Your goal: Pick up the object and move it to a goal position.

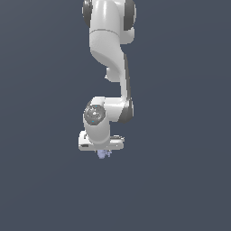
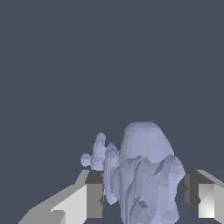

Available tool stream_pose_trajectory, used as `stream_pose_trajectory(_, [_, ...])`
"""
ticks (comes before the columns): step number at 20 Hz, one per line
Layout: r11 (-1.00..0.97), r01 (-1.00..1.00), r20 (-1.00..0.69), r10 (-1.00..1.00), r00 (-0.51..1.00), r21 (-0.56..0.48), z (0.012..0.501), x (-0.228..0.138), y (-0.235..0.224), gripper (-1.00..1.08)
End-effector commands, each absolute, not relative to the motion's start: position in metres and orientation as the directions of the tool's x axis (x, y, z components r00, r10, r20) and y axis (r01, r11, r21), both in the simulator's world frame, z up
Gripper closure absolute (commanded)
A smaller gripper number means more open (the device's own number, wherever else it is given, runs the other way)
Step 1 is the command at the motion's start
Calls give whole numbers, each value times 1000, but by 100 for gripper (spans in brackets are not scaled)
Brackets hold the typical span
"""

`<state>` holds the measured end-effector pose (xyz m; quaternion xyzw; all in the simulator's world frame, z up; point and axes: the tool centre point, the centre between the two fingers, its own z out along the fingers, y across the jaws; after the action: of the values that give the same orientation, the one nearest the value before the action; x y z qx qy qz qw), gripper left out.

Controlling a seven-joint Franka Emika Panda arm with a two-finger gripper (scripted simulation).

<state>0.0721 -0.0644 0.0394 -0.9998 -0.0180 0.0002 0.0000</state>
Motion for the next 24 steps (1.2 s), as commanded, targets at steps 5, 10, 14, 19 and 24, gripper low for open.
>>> stream_pose_trajectory(5, [-999, 36, 0, 36, 999, 0, 44, 65, -68, 108])
stream_pose_trajectory(10, [-999, 36, 0, 36, 999, 0, 53, 51, -74, 108])
stream_pose_trajectory(14, [-999, 36, 0, 36, 999, 0, 63, 34, -81, 108])
stream_pose_trajectory(19, [-999, 36, 0, 36, 999, 0, 81, 4, -93, 108])
stream_pose_trajectory(24, [-999, 36, 0, 36, 999, 0, 102, -29, -108, 108])
